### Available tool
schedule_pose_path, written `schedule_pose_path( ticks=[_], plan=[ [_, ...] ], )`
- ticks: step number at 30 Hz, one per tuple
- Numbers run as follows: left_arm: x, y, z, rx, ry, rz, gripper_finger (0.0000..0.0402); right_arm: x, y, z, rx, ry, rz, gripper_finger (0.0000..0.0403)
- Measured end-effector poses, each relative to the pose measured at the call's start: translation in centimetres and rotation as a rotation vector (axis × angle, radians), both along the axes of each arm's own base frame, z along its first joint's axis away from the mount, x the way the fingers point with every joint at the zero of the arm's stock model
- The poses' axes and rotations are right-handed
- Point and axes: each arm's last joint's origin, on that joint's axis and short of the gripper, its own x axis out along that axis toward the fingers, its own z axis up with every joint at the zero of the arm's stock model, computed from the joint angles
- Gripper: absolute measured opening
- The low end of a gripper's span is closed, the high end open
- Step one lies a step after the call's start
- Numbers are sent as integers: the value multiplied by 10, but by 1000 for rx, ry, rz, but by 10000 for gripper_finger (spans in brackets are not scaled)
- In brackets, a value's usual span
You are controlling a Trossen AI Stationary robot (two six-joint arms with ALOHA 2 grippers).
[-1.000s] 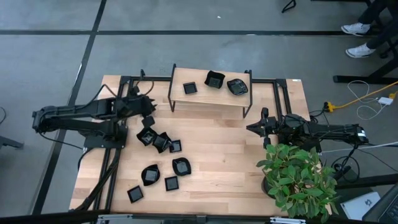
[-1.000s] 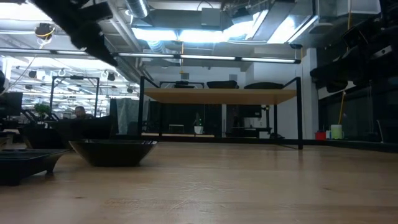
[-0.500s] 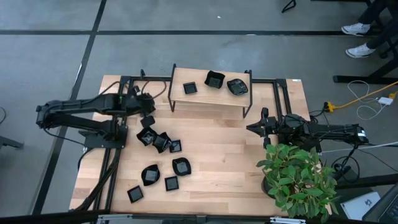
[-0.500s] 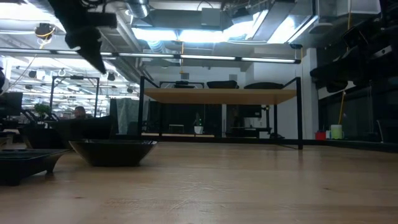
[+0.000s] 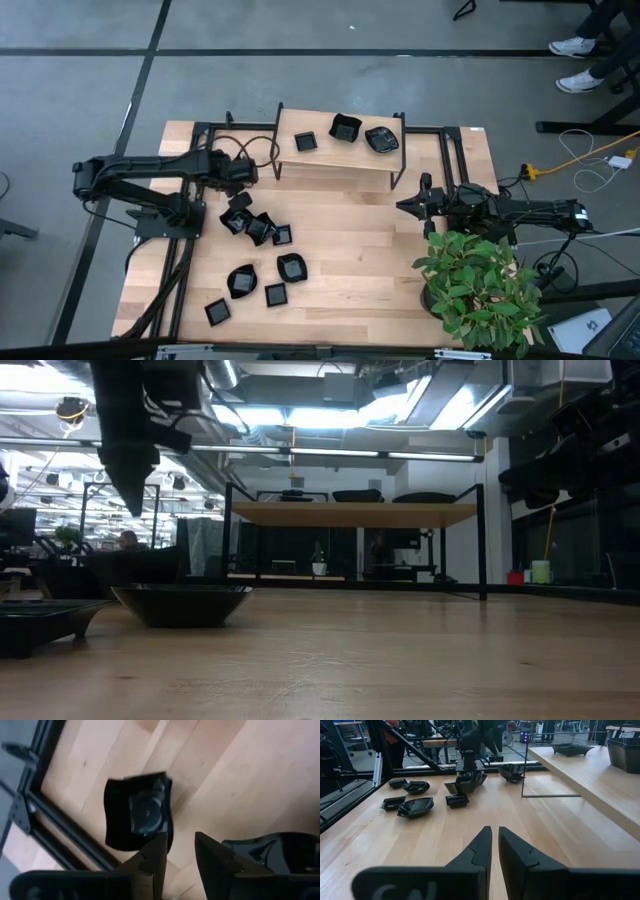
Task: Pick & Place Mini shaped plates
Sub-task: Stack the distorted square plate on top of the distorted square plate on the shelf
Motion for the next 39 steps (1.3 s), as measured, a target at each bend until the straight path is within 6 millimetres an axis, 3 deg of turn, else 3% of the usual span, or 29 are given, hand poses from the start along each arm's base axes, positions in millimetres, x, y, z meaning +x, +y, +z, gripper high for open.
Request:
schedule_pose_path(
  ticks=[16, 27, 39],
  plan=[
    [10, 10, -32, -106, 124, 77, 159, 0, 0, 0, 0, 0, 0, 34],
    [15, 21, -46, -73, 247, 50, 165, 0, 0, 0, 0, 0, 0, 34],
    [20, 30, -55, -91, 268, 34, 165, 0, 0, 0, 0, 0, 0, 34]
  ],
)
